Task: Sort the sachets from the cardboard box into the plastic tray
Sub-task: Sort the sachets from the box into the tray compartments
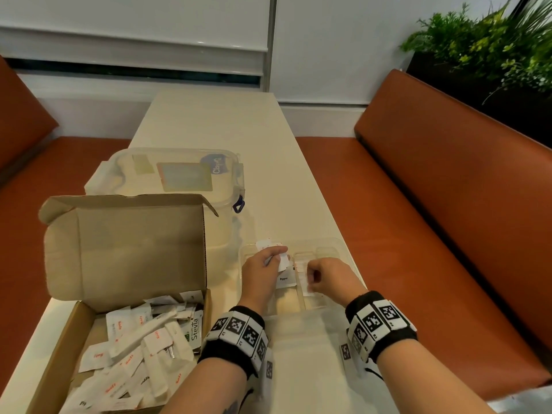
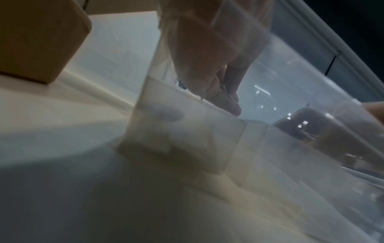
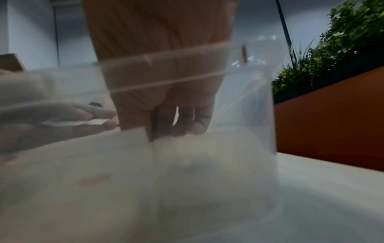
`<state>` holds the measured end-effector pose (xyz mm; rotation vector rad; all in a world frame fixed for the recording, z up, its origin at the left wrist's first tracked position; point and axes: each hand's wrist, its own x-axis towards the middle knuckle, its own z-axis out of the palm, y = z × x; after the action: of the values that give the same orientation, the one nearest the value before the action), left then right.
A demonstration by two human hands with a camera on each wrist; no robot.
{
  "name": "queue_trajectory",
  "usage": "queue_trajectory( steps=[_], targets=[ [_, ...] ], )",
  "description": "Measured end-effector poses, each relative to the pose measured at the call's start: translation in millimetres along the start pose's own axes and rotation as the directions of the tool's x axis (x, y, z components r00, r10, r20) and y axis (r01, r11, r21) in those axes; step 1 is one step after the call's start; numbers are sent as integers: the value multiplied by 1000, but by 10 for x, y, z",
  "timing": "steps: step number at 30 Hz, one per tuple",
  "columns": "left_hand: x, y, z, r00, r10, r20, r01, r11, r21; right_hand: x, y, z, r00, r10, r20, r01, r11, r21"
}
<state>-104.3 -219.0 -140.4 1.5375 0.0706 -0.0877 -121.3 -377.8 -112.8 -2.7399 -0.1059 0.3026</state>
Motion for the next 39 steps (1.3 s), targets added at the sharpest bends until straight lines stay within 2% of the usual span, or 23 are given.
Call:
queue_trajectory(
  steps=[8,15,17,19,21,25,30,34,39],
  targets=[
    [-33,43,-19,999,35,42,-37,998,47,-8,-8,46,999,38,-34,-37,999,12],
    [-34,41,-29,997,41,58,-41,999,3,-12,-23,33,998,46,-34,-45,999,22],
    [-26,24,-36,997,30,70,-31,1000,2,-9,-54,-4,993,30,-116,-21,997,71],
    [-12,13,-38,997,16,75,-15,1000,-24,10,-119,-57,964,7,-266,38,986,162],
    [-6,4,-42,996,15,86,-10,999,-51,39,-200,-112,937,16,-348,86,957,275],
    [-7,-7,-46,993,34,114,-23,996,-90,94,-282,-135,964,82,-252,30,911,412],
    [-4,-5,-44,997,34,70,-24,991,-130,75,-225,-75,956,191,-223,2,755,656],
    [20,-6,-26,1000,-16,17,19,985,-171,44,-166,-38,941,270,-202,13,569,822],
    [32,-9,10,999,-26,24,30,986,-164,40,-190,37,935,324,-148,36,328,944]
  ],
)
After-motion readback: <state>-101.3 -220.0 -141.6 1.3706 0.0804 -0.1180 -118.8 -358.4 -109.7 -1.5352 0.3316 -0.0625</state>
